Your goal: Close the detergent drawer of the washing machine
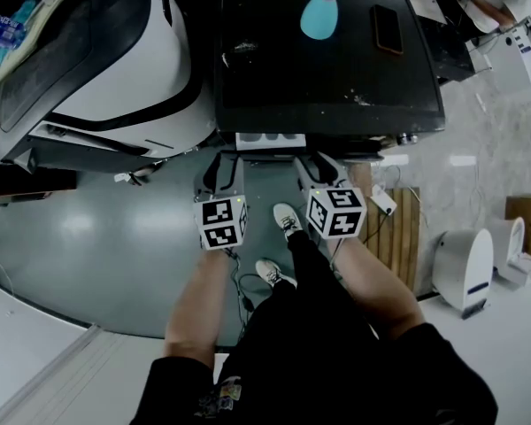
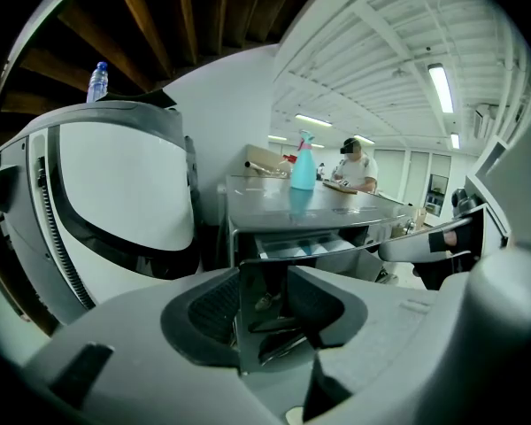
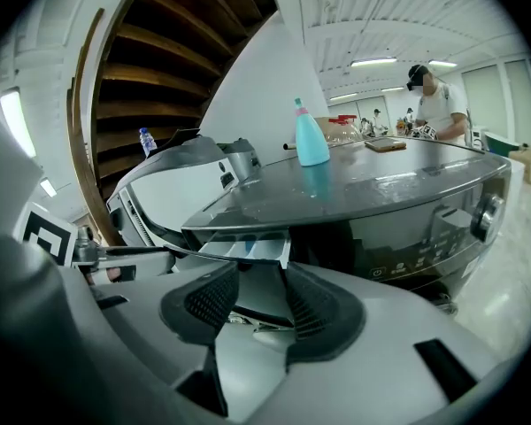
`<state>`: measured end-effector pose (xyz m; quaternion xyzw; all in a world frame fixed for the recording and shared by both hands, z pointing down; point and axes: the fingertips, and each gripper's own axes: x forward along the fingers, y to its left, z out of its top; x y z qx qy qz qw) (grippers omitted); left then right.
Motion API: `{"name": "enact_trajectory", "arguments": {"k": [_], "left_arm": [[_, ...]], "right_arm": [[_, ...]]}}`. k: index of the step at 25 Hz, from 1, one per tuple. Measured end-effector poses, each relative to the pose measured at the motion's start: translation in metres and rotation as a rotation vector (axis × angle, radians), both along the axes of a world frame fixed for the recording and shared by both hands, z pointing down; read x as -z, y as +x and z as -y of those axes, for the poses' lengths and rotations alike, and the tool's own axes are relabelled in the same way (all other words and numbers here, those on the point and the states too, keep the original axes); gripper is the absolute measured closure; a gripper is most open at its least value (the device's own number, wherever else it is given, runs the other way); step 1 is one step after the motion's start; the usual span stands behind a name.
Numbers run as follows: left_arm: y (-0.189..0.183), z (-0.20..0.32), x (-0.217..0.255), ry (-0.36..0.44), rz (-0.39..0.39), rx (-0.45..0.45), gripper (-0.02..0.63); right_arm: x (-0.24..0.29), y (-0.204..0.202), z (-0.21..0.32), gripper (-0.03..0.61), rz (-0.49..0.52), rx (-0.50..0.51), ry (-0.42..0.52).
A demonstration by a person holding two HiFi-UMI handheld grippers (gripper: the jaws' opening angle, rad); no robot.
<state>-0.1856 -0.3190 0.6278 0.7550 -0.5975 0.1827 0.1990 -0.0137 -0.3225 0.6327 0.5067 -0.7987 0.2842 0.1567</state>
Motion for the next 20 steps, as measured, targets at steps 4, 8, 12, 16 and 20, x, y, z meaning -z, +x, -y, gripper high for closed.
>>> {"name": "enact_trajectory", "arguments": {"k": [4,8,12,16,20], "left_arm": [[0.0,0.01,0.0,0.002,-0.005,0.02,0.446],[-0.001,0.018,0.001,0.007,-0.001,0.03,0.446],[0.002,0.023,-0.003,-0.009,-0.004,0.034,0.446],[-0.001,0.027,-0.001,0.001,-0.012,0.07,0.448],[-0.007,0.028,-0.006,-0.014,-0.023,0.073,0.448]], "right_arm": [[0.0,0.0,0.01,0.408,0.011,-0.022,-0.009],[-0.001,0.0,0.017,0.405,0.027,-0.044,-0.019],[-0.003,0.0,0.024,0.403,0.043,-0.085,-0.038],[-0.003,0.0,0.032,0.403,0.051,-0.12,-0.058],[-0.004,0.0,0.035,0.402,0.059,-0.147,-0.072]]}}
